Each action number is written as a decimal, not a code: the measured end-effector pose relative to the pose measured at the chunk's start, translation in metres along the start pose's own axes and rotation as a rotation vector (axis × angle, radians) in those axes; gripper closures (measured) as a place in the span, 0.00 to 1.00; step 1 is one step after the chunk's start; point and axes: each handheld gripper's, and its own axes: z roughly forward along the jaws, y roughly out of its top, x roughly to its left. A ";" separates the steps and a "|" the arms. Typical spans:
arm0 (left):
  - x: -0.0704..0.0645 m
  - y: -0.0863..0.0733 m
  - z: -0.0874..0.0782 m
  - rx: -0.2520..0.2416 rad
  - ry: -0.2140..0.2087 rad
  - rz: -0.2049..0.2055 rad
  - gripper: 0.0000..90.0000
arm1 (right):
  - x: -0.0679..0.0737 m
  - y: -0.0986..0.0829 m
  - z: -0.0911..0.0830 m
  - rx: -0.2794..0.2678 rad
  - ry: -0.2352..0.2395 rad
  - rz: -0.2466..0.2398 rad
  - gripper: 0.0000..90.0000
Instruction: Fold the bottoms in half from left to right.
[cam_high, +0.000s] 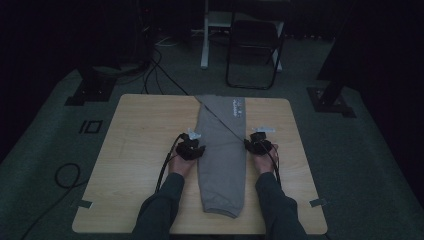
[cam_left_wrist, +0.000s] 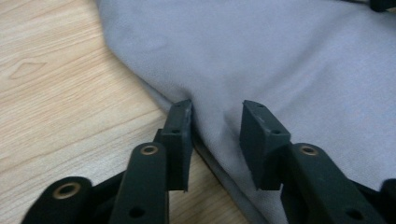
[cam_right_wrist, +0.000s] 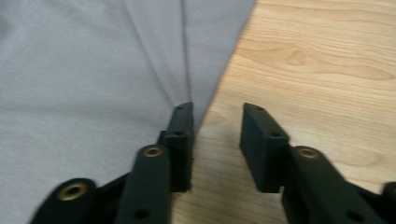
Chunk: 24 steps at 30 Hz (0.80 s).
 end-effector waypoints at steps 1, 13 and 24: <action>0.000 0.000 0.000 0.000 -0.005 0.001 0.73 | 0.001 0.001 0.000 0.003 0.001 -0.004 0.76; 0.000 0.000 0.000 -0.004 -0.011 -0.003 0.75 | 0.015 0.006 0.006 -0.012 0.028 0.002 0.67; -0.011 -0.016 -0.014 -0.012 -0.041 -0.015 0.92 | 0.021 -0.004 -0.004 0.015 0.053 -0.006 0.97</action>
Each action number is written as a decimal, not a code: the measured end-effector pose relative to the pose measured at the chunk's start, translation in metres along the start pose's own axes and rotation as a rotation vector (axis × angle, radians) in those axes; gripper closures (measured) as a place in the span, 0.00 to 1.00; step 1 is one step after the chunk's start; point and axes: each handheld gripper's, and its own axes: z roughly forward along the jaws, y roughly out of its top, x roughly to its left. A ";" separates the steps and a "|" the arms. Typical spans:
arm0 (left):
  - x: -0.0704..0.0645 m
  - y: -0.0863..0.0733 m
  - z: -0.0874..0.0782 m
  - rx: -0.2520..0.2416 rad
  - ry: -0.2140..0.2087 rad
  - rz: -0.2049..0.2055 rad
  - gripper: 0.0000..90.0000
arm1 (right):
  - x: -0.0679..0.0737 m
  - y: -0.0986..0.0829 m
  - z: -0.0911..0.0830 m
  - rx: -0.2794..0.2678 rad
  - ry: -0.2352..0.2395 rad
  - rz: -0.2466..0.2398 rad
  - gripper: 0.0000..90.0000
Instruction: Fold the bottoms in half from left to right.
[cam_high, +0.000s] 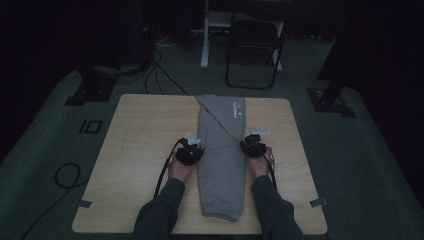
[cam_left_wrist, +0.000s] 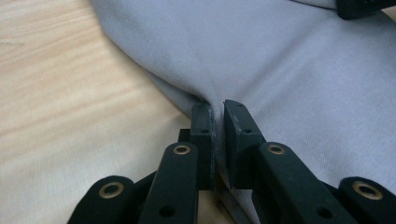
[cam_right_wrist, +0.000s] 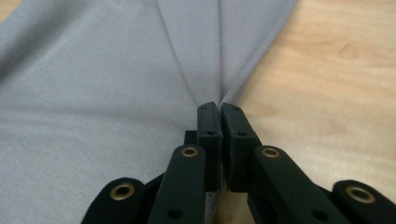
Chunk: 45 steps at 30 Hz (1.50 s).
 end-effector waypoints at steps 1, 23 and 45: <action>-0.002 -0.004 -0.004 -0.001 -0.005 -0.005 0.92 | 0.001 -0.004 -0.003 -0.004 0.010 -0.003 0.97; -0.049 -0.071 -0.089 0.017 -0.078 0.129 0.71 | 0.041 -0.078 -0.086 0.002 0.116 -0.175 0.69; 0.003 -0.010 -0.013 0.016 0.049 0.000 0.72 | 0.072 0.009 0.006 0.043 0.051 -0.264 0.90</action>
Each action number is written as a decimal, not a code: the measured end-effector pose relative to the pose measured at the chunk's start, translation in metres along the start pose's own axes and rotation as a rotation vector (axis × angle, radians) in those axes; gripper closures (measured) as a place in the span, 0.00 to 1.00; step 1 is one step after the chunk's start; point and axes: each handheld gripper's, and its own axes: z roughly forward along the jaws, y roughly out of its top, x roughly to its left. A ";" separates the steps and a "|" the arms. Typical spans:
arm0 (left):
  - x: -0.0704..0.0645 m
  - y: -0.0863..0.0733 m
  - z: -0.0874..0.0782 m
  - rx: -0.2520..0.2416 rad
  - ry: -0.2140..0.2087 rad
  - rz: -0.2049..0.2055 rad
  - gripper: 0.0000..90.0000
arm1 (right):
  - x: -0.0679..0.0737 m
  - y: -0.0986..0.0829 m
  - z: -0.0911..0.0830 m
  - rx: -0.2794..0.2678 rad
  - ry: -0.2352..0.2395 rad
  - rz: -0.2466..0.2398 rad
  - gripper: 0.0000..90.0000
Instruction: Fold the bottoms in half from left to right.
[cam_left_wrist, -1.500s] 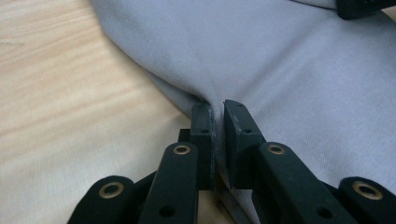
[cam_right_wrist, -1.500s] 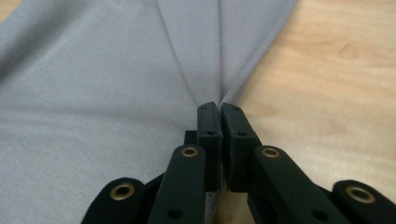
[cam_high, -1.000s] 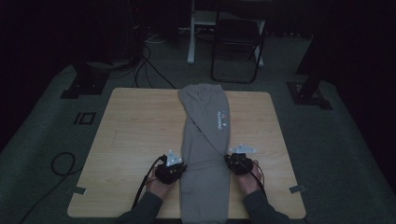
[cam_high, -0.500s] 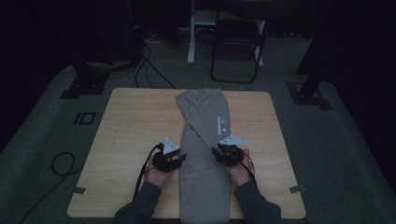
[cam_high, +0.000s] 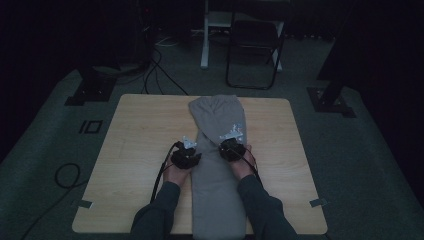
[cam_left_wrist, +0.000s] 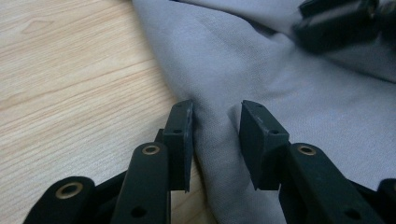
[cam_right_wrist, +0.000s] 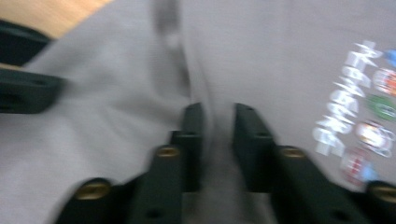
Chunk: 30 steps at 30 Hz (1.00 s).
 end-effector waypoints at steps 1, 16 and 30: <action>0.000 -0.001 0.000 -0.008 0.001 -0.003 0.72 | -0.005 -0.001 -0.003 -0.004 -0.020 0.013 0.94; -0.002 -0.004 -0.001 -0.019 0.003 -0.007 0.71 | -0.072 -0.038 -0.024 -0.038 -0.063 0.191 0.96; 0.013 0.037 0.018 -0.018 0.052 -0.025 0.61 | -0.064 -0.016 -0.018 -0.070 -0.046 0.173 0.62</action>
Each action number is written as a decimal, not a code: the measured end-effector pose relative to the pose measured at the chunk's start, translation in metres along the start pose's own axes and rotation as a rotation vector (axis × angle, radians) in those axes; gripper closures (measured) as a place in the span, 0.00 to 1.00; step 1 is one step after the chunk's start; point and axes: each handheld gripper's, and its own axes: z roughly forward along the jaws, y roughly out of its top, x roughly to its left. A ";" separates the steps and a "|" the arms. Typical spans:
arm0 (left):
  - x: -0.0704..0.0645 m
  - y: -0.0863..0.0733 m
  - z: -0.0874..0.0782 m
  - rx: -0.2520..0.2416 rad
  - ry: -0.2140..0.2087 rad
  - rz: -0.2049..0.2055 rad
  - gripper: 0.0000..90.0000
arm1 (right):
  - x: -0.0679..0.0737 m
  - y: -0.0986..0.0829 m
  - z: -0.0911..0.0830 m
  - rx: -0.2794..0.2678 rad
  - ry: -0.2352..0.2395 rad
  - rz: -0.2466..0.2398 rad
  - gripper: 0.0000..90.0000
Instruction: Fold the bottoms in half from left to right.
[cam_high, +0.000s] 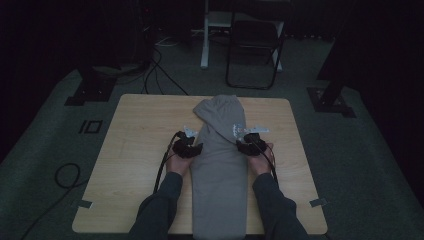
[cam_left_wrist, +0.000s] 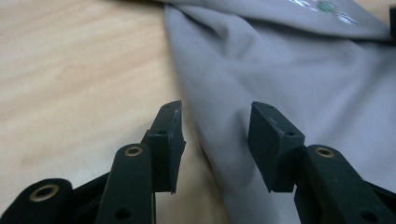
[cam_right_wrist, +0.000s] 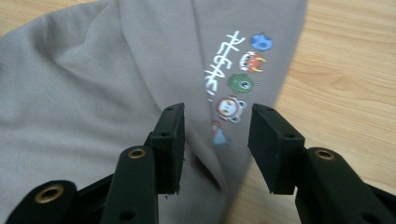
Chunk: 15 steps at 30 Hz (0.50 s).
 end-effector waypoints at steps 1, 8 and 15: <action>0.000 0.003 0.003 0.005 0.000 -0.001 0.61 | 0.001 0.000 0.003 0.003 0.008 -0.001 0.61; 0.002 0.003 0.016 0.057 -0.008 -0.020 0.79 | 0.002 -0.003 0.016 0.042 0.002 0.007 0.62; 0.003 -0.018 -0.003 0.039 -0.046 -0.051 0.82 | 0.011 -0.016 0.003 0.039 0.014 -0.011 0.60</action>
